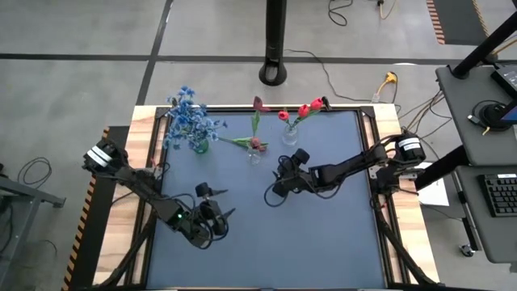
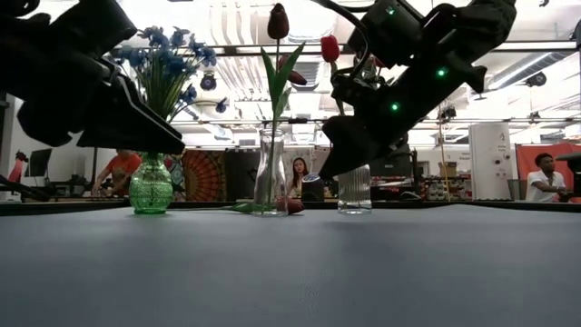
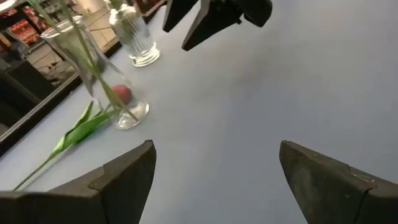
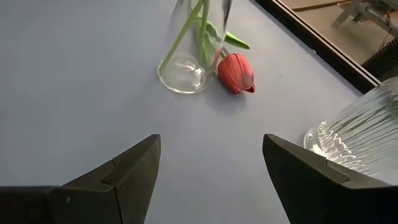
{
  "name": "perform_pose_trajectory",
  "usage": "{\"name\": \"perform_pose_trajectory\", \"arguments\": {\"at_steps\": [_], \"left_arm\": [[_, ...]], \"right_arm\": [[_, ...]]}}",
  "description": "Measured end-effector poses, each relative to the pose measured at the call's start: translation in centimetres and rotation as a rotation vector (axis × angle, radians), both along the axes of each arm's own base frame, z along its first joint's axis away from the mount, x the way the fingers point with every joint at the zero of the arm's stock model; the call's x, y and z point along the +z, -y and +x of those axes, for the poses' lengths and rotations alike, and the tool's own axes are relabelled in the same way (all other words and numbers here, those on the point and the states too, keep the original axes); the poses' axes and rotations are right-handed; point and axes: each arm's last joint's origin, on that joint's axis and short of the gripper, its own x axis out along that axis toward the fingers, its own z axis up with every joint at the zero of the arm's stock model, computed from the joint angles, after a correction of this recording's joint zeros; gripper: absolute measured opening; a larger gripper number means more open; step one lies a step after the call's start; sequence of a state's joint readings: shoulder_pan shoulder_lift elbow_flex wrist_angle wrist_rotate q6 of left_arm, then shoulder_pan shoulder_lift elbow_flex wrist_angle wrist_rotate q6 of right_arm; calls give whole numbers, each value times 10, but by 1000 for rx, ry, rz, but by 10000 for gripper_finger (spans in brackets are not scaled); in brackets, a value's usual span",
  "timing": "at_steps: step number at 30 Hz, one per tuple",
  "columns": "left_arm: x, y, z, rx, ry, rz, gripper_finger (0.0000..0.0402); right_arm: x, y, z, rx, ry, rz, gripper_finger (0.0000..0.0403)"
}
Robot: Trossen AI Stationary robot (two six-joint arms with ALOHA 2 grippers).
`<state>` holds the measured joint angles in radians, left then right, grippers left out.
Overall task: Sort flowers into vase by color
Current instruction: Put the dark red tulip into the bottom transparent vase
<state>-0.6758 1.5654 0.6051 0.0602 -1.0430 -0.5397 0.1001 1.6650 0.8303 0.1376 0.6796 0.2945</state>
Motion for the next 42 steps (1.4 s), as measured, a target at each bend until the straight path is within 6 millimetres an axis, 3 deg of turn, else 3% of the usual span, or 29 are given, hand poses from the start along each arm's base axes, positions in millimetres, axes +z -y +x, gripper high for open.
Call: {"name": "perform_pose_trajectory", "arguments": {"at_steps": [4,10,18,27,30,37,42], "left_arm": [[1,-3,1,56,32,60,322],[-9,-25,11,242,74,179,322],[-42,-71,27,255,-170,-3,316],[-46,-95,25,408,-70,71,297],[-48,-104,27,380,-122,71,290],[-45,-128,42,116,-245,-118,273],[-44,-132,40,95,-301,1,255]], "right_arm": [[0,0,0,0,2,0,274],[-1,0,0,8,-12,-1,274],[1,3,-5,91,-106,3,274],[2,28,-5,55,-139,-39,274],[2,35,-5,29,-135,-34,274],[3,37,-6,20,-127,-21,274],[3,37,-6,18,-126,-21,274]]}}
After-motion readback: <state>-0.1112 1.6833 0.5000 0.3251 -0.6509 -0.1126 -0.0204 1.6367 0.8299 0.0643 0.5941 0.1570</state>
